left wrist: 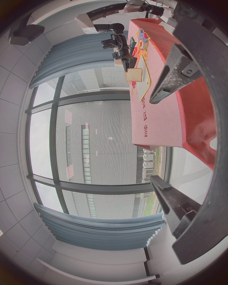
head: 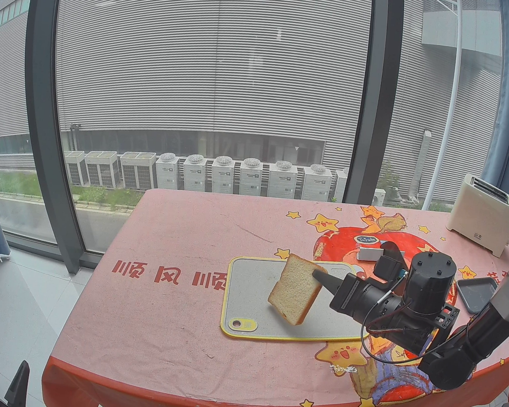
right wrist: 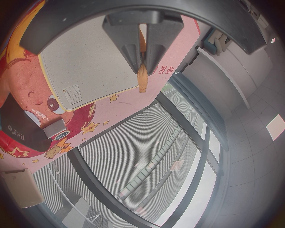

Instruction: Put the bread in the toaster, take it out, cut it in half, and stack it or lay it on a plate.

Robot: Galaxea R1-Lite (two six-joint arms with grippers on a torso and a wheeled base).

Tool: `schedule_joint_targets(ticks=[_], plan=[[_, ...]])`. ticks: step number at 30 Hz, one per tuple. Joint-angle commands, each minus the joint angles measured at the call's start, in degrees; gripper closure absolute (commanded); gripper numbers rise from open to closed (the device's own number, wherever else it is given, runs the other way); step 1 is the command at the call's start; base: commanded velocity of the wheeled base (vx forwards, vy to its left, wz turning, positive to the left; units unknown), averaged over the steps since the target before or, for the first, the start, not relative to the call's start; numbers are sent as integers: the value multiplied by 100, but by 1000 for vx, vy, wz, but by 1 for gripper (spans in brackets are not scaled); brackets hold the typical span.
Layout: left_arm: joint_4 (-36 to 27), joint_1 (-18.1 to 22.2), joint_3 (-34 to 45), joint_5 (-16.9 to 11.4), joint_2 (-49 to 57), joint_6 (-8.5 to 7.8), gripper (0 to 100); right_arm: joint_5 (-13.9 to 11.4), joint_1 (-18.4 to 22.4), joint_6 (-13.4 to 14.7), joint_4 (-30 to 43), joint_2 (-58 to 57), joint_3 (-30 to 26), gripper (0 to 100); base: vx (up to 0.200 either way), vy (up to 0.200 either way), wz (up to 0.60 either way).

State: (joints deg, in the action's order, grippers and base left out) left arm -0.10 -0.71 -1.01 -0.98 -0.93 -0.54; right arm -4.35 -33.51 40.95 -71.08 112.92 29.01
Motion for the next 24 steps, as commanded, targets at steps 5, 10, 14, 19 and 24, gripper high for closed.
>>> schedule_joint_targets(ticks=[5,10,14,19,24], plan=[[1,0,92,1,93,1,0,5,20,18,-2,81,78,100,0,0,0],[1,0,92,1,93,1,0,75,20,18,-2,116,104,100,0,0,0],[1,0,92,1,93,1,0,75,3,18,-2,116,104,100,0,0,0],[1,0,92,1,93,1,0,75,11,18,-2,107,96,100,0,0,0],[1,0,92,1,93,1,0,75,3,18,-2,116,87,100,0,0,0]])
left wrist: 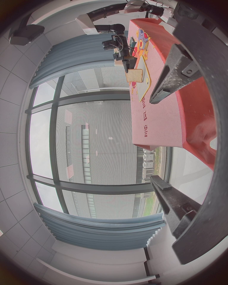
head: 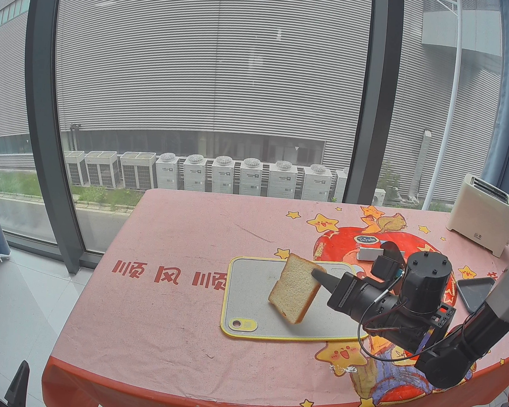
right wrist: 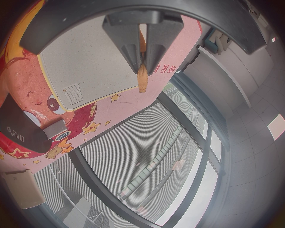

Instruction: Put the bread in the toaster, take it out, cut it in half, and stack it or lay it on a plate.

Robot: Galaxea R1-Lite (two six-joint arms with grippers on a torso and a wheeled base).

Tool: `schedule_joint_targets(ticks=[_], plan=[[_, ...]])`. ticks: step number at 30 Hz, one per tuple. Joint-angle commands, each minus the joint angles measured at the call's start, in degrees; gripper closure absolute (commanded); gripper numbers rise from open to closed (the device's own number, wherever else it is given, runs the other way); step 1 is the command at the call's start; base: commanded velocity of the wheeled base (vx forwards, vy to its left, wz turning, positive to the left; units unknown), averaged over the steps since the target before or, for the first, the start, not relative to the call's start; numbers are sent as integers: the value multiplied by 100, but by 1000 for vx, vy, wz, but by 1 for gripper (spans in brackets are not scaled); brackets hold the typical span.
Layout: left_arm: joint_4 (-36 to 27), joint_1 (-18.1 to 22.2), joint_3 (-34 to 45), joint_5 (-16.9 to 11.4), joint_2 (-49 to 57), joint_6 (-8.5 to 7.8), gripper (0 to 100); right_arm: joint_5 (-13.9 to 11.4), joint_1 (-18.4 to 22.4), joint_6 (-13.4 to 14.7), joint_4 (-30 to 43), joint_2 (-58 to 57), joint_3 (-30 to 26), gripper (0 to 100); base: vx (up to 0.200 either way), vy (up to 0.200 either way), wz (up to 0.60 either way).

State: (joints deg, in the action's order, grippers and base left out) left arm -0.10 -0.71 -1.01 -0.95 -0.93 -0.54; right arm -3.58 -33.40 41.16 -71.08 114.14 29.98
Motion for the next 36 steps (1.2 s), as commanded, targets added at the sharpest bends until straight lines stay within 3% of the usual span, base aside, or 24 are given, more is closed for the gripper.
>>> schedule_joint_targets(ticks=[1,13,20,36], plan=[[1,0,92,-2,93,1,0,-2,-17,-2,-2,3,-9,100,0,0,0],[1,0,92,-2,93,1,0,-2,-26,-20,-20,64,-9,100,0,0,0],[1,0,92,-2,93,1,0,95,18,-55,-740,337,-132,100,0,0,0],[1,0,92,-2,93,1,0,130,18,-64,-714,346,-159,100,0,0,0]])
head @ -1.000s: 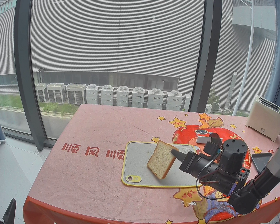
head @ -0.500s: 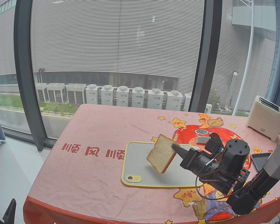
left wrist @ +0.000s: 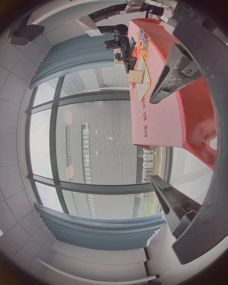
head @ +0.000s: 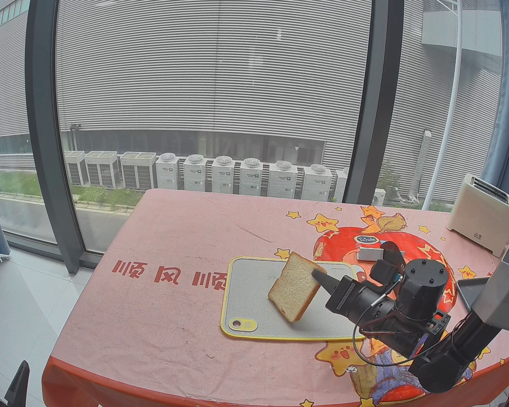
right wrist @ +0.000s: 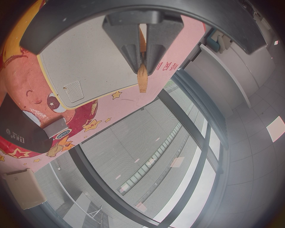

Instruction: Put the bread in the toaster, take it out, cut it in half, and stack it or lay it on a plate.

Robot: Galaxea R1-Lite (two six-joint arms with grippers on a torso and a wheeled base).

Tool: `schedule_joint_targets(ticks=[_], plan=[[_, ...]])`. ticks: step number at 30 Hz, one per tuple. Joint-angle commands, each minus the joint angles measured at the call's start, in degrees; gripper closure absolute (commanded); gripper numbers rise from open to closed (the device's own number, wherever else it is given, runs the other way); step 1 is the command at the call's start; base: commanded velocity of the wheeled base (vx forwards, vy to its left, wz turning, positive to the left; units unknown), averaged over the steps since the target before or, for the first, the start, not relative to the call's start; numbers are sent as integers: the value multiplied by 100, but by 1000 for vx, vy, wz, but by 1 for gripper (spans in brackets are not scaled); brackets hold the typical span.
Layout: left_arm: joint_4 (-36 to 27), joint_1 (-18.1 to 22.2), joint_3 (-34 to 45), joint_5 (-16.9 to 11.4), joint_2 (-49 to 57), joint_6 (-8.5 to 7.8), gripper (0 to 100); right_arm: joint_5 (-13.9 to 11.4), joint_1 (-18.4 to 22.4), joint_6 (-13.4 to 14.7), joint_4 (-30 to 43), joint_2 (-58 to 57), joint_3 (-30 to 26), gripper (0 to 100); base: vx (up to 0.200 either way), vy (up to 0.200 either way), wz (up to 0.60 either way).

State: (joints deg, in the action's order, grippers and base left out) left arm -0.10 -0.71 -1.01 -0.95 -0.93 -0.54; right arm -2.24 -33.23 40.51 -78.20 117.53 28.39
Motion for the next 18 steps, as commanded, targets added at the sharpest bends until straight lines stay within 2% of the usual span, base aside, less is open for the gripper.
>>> schedule_joint_targets(ticks=[1,6,7,18], plan=[[1,0,92,-2,93,1,0,-4,1,1,-2,7,0,100,0,0,0],[1,0,92,-2,93,1,0,-4,1,1,-2,7,0,100,0,0,0],[1,0,92,-2,93,1,0,-4,1,1,-2,7,0,0,0,0,0],[1,0,92,-2,93,1,0,84,1,18,16,-81,70,0,0,0,0]])
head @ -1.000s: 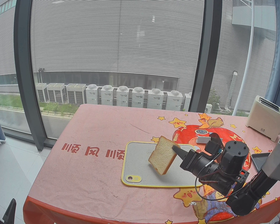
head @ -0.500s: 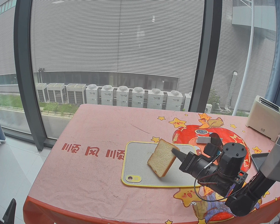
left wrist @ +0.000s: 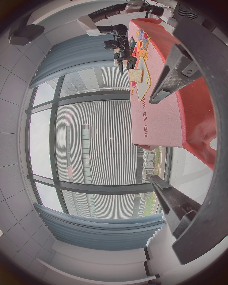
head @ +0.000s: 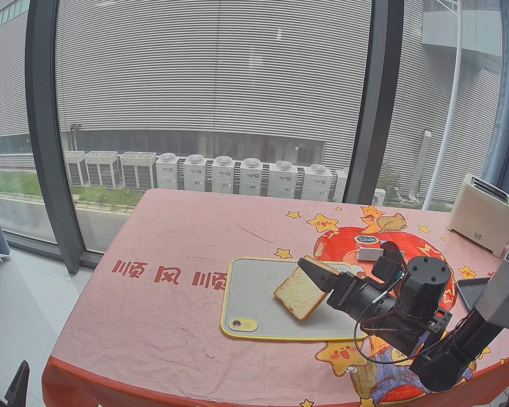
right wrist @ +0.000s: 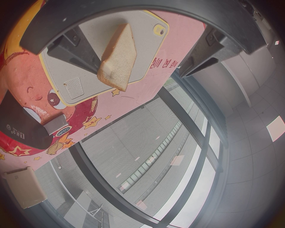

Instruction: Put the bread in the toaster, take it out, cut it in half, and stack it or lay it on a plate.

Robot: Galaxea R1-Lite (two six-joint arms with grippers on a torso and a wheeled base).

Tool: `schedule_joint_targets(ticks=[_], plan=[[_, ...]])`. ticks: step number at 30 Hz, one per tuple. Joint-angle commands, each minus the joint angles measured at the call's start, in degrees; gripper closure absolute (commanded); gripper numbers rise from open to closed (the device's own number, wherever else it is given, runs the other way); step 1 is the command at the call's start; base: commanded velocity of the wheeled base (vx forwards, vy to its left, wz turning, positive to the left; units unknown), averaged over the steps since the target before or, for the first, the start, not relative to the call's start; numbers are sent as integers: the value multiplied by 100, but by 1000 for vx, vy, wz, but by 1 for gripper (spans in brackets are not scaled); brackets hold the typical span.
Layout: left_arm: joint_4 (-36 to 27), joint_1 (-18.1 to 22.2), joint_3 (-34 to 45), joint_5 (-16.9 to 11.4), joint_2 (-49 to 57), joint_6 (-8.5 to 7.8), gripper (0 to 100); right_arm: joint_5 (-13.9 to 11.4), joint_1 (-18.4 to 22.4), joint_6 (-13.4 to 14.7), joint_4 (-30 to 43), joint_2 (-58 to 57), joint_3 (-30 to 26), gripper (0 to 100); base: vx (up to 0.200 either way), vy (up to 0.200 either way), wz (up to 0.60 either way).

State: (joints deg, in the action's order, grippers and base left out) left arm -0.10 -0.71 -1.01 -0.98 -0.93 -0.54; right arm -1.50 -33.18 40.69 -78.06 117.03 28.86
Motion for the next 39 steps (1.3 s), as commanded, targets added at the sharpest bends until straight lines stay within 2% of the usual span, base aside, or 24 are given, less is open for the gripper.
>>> schedule_joint_targets(ticks=[1,5,12,25,31,39], plan=[[1,0,92,1,93,1,0,9,-4,0,1,-31,24,0,0,0,0],[1,0,92,1,93,1,0,62,-22,-9,27,-31,24,0,0,0,0],[1,0,92,1,93,1,0,493,-109,62,1548,-321,454,0,0,0,0],[1,0,92,1,93,1,0,502,-145,150,2488,-699,613,0,0,0,0],[1,0,92,1,93,1,0,502,-197,519,3306,-919,841,0,0,0,0],[1,0,92,1,93,1,0,502,-197,536,3710,-1112,885,0,0,0,0]])
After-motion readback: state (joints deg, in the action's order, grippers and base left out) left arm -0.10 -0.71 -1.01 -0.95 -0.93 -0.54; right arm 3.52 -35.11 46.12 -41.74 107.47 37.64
